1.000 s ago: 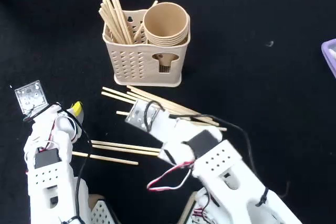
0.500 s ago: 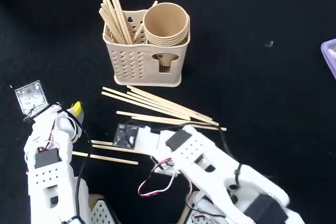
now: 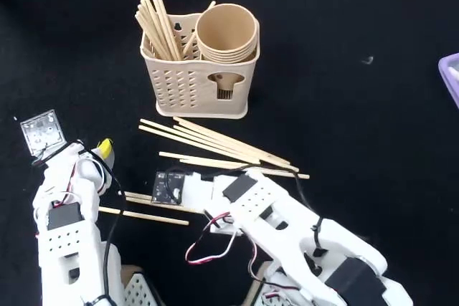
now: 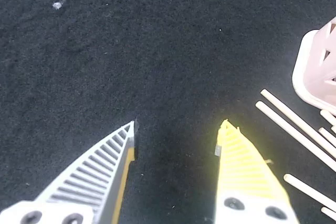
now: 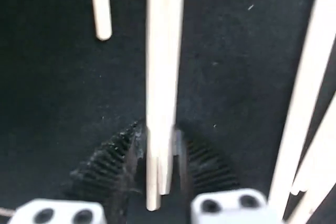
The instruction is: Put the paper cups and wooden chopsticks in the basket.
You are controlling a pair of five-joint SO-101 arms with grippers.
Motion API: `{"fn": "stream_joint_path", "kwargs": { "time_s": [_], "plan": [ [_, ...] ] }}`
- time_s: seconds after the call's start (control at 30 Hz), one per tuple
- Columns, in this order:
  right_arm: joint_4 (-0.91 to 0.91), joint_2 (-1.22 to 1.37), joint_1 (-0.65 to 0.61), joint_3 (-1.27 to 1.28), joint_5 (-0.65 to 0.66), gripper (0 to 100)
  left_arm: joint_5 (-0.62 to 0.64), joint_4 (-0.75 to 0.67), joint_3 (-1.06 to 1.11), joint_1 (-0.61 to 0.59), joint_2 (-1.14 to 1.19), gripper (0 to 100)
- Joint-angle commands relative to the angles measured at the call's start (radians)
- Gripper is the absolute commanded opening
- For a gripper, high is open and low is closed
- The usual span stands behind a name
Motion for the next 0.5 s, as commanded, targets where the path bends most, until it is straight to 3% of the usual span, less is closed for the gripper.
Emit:
{"fn": "stream_joint_path", "kwargs": {
  "time_s": [0.0, 0.47],
  "plan": [
    [-0.017, 0.019, 0.037, -0.019, 0.014, 0.8, -0.011, -0.017, -0.012, -0.005, -0.012, 25],
    [0.091, -0.39, 0.077, 0.062, -0.084, 1.1, -0.011, -0.017, -0.013, -0.005, -0.012, 25]
  ]
}}
